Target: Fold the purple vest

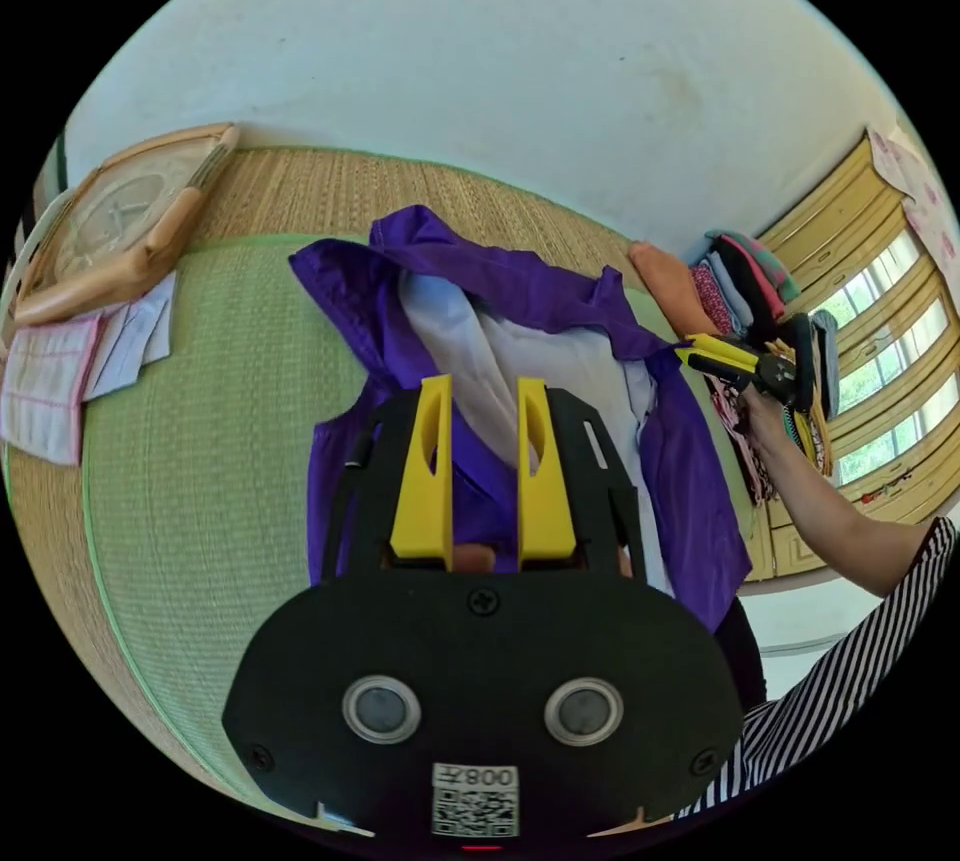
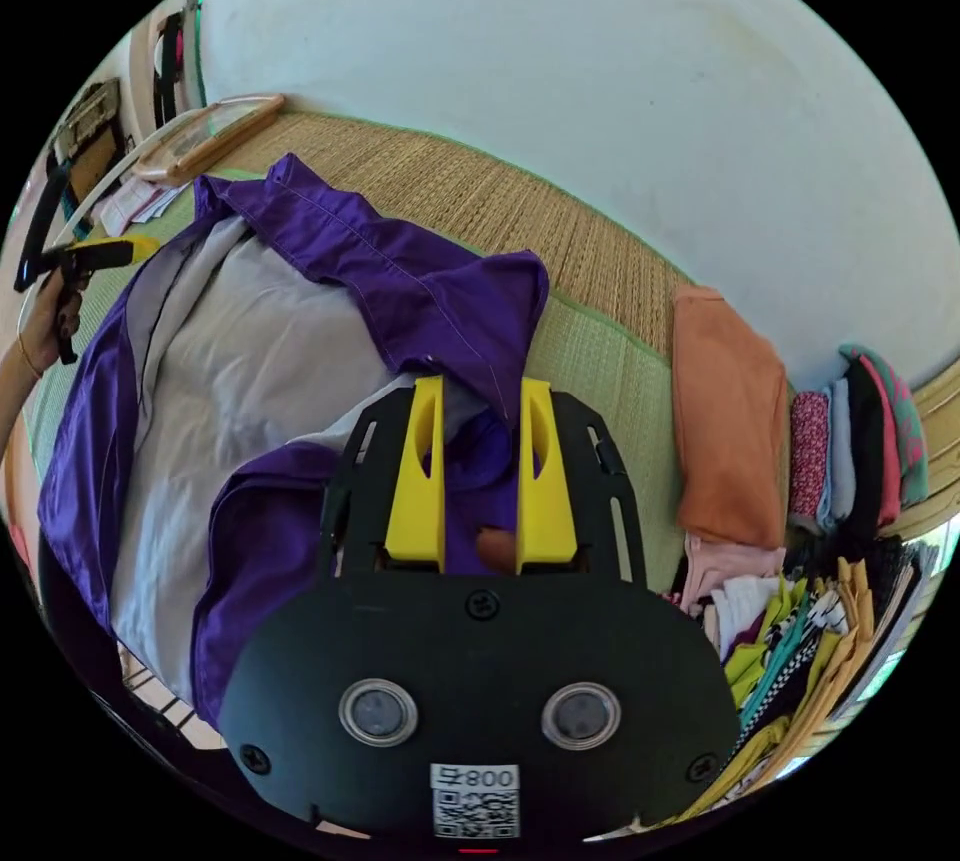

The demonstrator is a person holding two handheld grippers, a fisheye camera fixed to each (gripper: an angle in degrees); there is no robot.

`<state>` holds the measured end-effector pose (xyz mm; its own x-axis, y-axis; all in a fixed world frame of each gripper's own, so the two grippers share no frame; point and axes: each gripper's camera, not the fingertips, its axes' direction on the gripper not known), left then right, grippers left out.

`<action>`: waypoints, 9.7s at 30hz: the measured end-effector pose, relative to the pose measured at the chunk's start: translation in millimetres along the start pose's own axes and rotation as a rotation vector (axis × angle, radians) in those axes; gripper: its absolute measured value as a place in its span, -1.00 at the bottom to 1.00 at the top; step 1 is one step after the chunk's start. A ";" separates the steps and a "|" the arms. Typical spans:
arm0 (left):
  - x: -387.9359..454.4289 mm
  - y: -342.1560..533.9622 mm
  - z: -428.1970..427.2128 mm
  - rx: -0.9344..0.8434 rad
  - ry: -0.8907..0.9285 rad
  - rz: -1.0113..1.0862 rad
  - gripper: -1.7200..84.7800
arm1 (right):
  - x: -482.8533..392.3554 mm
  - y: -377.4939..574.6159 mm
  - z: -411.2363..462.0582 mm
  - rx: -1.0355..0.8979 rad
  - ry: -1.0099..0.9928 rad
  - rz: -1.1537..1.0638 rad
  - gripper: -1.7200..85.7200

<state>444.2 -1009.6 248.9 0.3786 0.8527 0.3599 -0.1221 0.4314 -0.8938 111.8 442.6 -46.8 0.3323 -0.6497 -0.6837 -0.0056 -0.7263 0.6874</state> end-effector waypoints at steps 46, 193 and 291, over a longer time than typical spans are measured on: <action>75.6 71.1 56.6 -0.063 0.176 -0.040 -0.76 | 90.6 5.1 -39.5 0.052 -0.440 0.230 -0.85; 501.8 354.8 -282.3 -0.227 0.305 0.137 -0.79 | -113.0 -295.1 -92.7 -0.107 -0.338 0.011 -0.92; 268.6 381.2 -83.7 -0.232 0.543 -0.236 -0.92 | -101.6 -114.3 129.5 0.107 -0.704 0.296 -0.93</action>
<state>576.2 -640.7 -17.5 0.7901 0.4449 0.4218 0.2004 0.4628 -0.8635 -43.5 562.5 -87.7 -0.3751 -0.7840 -0.4947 -0.1036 -0.4949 0.8628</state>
